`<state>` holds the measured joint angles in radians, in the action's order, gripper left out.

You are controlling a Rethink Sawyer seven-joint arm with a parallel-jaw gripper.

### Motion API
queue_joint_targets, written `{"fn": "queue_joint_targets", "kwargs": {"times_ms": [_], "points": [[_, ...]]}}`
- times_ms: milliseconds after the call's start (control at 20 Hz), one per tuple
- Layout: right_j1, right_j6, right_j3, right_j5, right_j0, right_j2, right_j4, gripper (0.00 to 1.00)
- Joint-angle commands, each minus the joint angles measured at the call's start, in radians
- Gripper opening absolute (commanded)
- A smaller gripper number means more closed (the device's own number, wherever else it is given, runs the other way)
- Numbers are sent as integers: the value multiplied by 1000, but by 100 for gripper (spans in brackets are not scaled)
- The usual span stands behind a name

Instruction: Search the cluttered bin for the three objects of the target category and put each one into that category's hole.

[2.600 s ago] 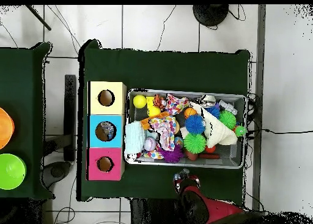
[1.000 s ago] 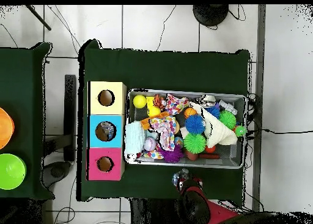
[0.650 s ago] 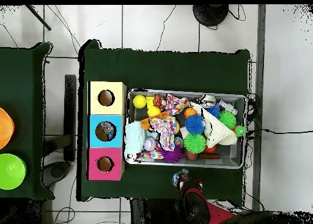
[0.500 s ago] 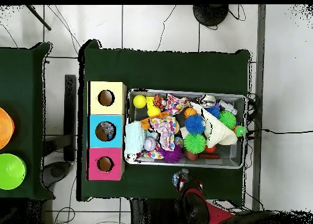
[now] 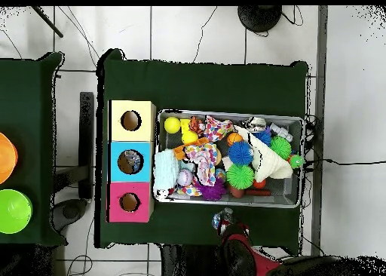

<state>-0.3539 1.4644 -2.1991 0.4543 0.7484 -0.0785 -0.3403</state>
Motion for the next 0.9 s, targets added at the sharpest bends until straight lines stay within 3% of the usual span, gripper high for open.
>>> {"fn": "queue_joint_targets", "kwargs": {"times_ms": [50,450,900], "points": [[263,249,255,2,-20,115,105,100],[235,223,274,-79,-12,177,63,100],[244,219,290,-103,-25,207,69,100]]}}
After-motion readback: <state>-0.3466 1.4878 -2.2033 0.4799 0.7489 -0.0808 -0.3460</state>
